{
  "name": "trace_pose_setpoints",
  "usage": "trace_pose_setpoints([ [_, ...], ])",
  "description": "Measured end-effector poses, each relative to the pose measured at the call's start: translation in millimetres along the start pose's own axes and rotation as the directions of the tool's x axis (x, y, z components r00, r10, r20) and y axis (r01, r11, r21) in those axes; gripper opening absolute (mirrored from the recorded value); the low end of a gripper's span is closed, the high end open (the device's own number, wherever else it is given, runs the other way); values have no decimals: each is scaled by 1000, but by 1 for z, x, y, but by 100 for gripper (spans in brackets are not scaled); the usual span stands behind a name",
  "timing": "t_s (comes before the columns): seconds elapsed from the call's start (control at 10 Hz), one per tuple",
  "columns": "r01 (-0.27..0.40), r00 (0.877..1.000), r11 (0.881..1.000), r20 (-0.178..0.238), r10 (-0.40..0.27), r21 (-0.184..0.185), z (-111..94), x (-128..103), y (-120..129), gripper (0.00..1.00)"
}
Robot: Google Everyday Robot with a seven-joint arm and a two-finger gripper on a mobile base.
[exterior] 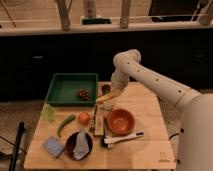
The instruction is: Place banana in paper cup
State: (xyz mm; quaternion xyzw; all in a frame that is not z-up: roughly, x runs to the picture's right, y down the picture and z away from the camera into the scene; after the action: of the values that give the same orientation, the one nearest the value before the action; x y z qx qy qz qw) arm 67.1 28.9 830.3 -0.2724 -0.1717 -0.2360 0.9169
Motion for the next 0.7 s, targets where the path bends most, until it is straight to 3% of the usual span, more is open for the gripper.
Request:
trace_pose_setpoints([
  [0.2, 2, 1000, 1000, 4, -2, 0, 1, 0, 0, 77],
  [0.7, 14, 1000, 1000, 24, -14, -2, 2, 0, 2, 77],
])
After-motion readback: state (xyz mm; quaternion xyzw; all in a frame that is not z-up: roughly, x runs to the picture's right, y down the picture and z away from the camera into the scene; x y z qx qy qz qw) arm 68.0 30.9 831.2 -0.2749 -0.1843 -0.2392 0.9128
